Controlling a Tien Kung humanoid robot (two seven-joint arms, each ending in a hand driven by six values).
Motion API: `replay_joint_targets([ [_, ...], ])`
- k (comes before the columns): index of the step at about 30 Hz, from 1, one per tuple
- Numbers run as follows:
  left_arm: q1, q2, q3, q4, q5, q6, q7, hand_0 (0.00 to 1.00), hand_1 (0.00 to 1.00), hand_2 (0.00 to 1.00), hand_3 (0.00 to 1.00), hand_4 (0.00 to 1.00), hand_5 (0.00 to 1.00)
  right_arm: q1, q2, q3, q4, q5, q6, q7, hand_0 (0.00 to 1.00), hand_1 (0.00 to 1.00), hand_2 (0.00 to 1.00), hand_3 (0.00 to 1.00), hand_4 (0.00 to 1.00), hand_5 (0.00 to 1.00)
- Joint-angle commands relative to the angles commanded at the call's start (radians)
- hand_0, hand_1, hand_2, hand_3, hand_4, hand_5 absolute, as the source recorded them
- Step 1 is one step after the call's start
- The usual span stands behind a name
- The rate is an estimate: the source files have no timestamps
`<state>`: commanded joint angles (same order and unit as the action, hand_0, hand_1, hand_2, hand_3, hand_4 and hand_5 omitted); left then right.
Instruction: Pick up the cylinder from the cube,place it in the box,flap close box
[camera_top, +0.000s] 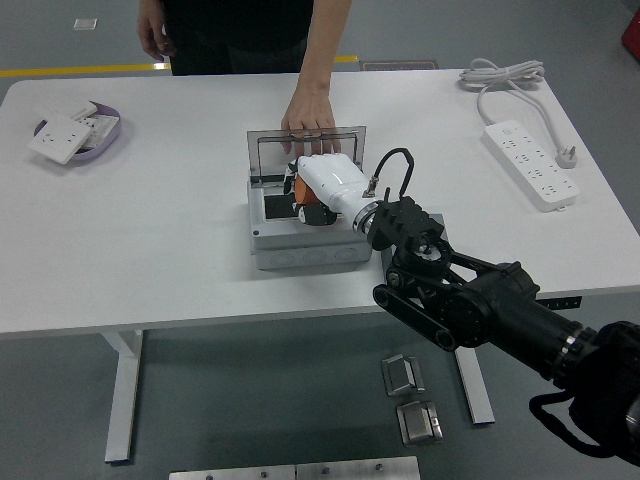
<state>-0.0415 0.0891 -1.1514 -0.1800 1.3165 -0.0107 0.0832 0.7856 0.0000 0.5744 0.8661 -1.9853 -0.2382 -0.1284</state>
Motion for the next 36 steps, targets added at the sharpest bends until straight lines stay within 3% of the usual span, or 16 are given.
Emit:
replay_joint_targets([
  [4,0.001,0.000,0.001,0.000,-0.001,0.000,0.000,0.597,0.620,0.572,0.608,0.668,0.318,-0.002,0.000,0.002,-0.005,-0.006,0.006,-0.001,0.776,0.681,0.669,0.688,0.541,0.257],
  [5,0.001,0.000,0.002,0.000,-0.001,0.000,0.000,0.597,0.620,0.572,0.609,0.669,0.314,-0.003,0.000,0.003,-0.006,-0.008,0.008,-0.001,0.800,0.691,0.685,0.696,0.672,0.316],
  [10,0.000,0.000,0.003,0.000,-0.001,0.000,-0.001,0.597,0.620,0.572,0.609,0.669,0.314,-0.004,0.000,0.009,-0.012,-0.016,0.011,0.002,0.800,0.691,0.685,0.696,0.672,0.316],
  [11,0.000,0.000,0.004,0.000,-0.002,0.000,-0.001,0.597,0.620,0.572,0.610,0.669,0.315,-0.004,0.000,0.010,-0.013,-0.017,0.011,0.003,0.814,0.696,0.697,0.706,0.733,0.313],
  [16,-0.001,0.000,0.009,0.000,-0.005,0.000,-0.002,0.597,0.620,0.572,0.610,0.669,0.315,-0.005,0.000,0.015,-0.016,-0.019,0.011,0.009,0.814,0.696,0.697,0.706,0.733,0.313],
  [18,-0.001,-0.001,0.010,0.000,-0.005,0.000,-0.002,0.597,0.620,0.572,0.609,0.669,0.315,-0.005,0.000,0.014,-0.013,-0.007,0.009,0.013,0.817,0.698,0.697,0.710,0.782,0.338],
  [24,0.002,-0.003,0.008,0.000,-0.007,0.000,-0.002,0.597,0.620,0.572,0.608,0.668,0.313,-0.008,-0.003,0.003,0.064,0.133,0.002,0.044,0.821,0.696,0.697,0.713,0.809,0.355],
  [31,0.006,-0.005,0.000,0.000,-0.002,0.003,0.001,0.597,0.620,0.572,0.609,0.668,0.312,0.047,-0.087,0.037,0.181,0.325,0.022,0.067,0.819,0.692,0.697,0.715,0.816,0.350],
  [36,0.001,-0.002,0.002,0.000,-0.002,0.001,0.000,0.597,0.619,0.571,0.609,0.666,0.307,0.128,-0.122,0.056,0.133,0.431,0.039,0.067,0.804,0.687,0.692,0.714,0.816,0.357],
])
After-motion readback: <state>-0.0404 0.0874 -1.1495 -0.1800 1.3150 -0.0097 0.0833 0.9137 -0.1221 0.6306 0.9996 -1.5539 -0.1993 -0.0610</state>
